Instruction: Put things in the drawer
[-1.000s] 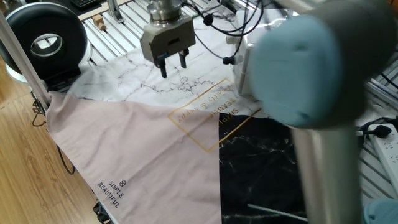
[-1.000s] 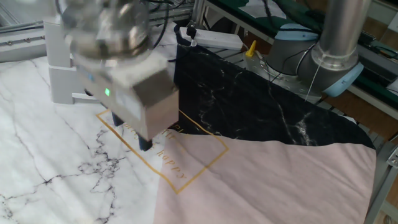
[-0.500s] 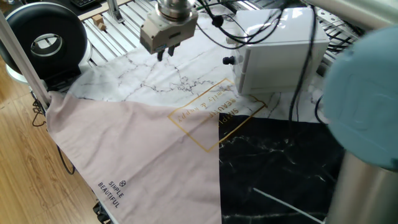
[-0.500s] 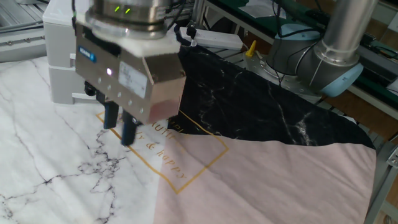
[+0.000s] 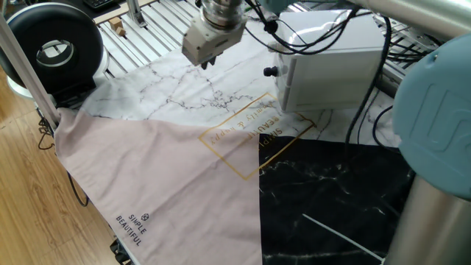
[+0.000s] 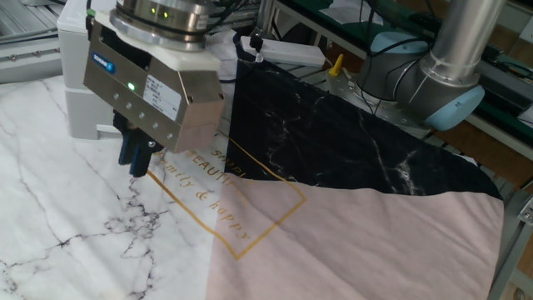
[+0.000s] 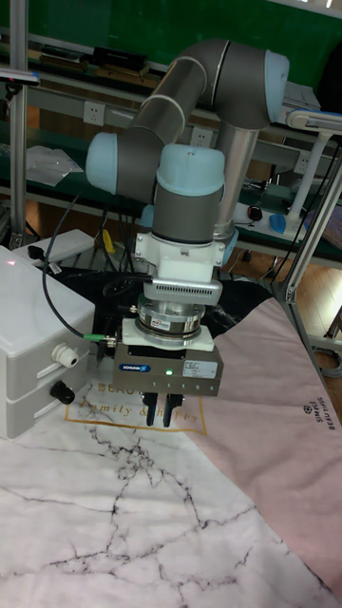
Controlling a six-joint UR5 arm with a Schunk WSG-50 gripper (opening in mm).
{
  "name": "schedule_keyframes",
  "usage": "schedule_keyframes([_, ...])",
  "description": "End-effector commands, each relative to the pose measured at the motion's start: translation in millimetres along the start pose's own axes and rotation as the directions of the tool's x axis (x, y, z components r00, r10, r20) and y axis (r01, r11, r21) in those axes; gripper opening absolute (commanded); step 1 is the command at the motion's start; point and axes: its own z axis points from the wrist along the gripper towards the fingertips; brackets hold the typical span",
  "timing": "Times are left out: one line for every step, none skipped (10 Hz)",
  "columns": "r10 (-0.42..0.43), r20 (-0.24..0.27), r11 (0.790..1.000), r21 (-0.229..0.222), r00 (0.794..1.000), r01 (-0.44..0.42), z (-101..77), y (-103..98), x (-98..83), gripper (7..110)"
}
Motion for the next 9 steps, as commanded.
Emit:
schedule_keyframes([0.019, 0.027, 1.000, -0.007, 0.999, -0.019, 9.5, 4.6, 2.4, 7])
schedule_keyframes([0.012, 0.016, 1.000, -0.003, 1.000, -0.012, 10.3, 4.0, 5.7, 7])
schedule_keyframes([0.005, 0.008, 1.000, 0.004, 1.000, -0.005, 10.1, 1.6, 8.6, 7])
schedule_keyframes([-0.002, 0.003, 1.000, 0.002, 1.000, 0.002, 10.6, 1.6, 9.7, 7])
schedule_keyframes([0.002, 0.004, 1.000, -0.004, 1.000, -0.002, 11.1, 2.4, 9.5, 7])
schedule_keyframes([0.006, 0.004, 1.000, -0.007, 1.000, -0.006, 11.7, 1.9, 9.9, 7])
schedule_keyframes([0.005, 0.004, 1.000, -0.009, 1.000, -0.005, 12.5, 0.8, 10.3, 7])
schedule_keyframes([0.004, 0.002, 1.000, -0.009, 1.000, -0.004, 13.7, -0.7, 11.1, 7])
schedule_keyframes([0.005, 0.003, 1.000, -0.013, 1.000, -0.005, 14.4, -0.7, 11.2, 7])
